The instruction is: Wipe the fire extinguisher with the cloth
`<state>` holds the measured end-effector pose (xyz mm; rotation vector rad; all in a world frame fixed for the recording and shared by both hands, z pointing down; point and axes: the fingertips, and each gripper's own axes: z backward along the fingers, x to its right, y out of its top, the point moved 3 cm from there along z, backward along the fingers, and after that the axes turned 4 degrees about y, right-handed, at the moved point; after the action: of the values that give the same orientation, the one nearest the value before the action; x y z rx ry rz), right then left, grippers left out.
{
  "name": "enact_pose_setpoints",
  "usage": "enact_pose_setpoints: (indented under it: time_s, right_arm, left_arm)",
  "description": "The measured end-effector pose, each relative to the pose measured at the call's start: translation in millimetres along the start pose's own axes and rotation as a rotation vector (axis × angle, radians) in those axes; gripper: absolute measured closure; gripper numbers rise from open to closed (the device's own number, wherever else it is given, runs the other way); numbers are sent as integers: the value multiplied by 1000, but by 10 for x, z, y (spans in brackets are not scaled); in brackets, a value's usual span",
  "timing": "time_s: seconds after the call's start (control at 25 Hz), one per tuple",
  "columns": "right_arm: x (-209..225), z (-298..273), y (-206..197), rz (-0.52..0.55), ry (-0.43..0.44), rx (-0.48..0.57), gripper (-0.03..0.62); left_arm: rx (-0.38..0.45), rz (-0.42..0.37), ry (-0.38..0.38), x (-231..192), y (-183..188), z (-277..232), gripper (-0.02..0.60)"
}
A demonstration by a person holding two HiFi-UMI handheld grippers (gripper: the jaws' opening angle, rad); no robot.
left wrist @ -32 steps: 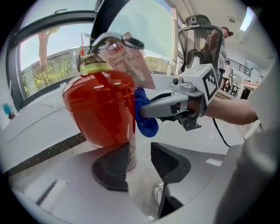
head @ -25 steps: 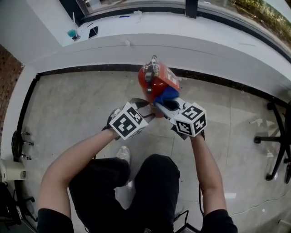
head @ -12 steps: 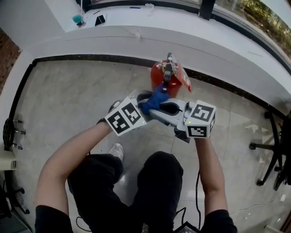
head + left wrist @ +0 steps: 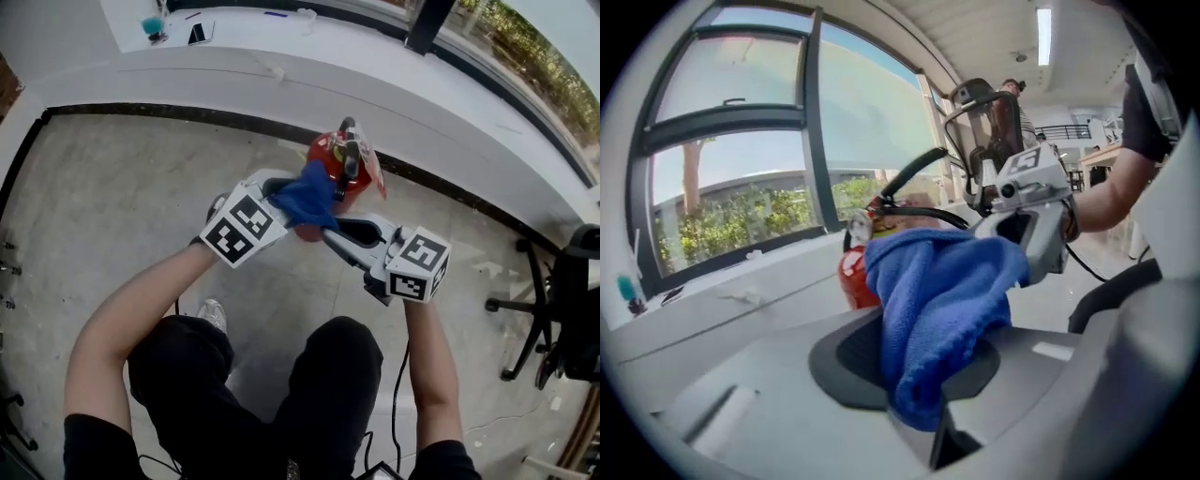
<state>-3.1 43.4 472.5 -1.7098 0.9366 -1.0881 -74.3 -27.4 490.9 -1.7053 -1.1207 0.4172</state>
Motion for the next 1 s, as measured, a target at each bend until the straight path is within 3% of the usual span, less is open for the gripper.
enact_pose_setpoints:
  time_s: [0.16, 0.32, 0.52, 0.72, 1.0]
  right_arm:
    - [57, 115, -22, -25, -68, -10, 545]
    - [47, 169, -81, -28, -110, -46, 545]
    - [27, 299, -107, -41, -149, -69, 545]
    - [80, 408, -230, -68, -190, -92, 545]
    - [227, 417, -569, -152, -224, -149, 545]
  left_arm:
    - [61, 37, 103, -347, 189, -17, 509]
    - [19, 26, 177, -683, 285, -112, 509]
    - [-17, -33, 150, -797, 282, -369, 523]
    - [-54, -77, 121, -759, -59, -621, 526]
    - [-36, 78, 74, -595, -646, -882, 531]
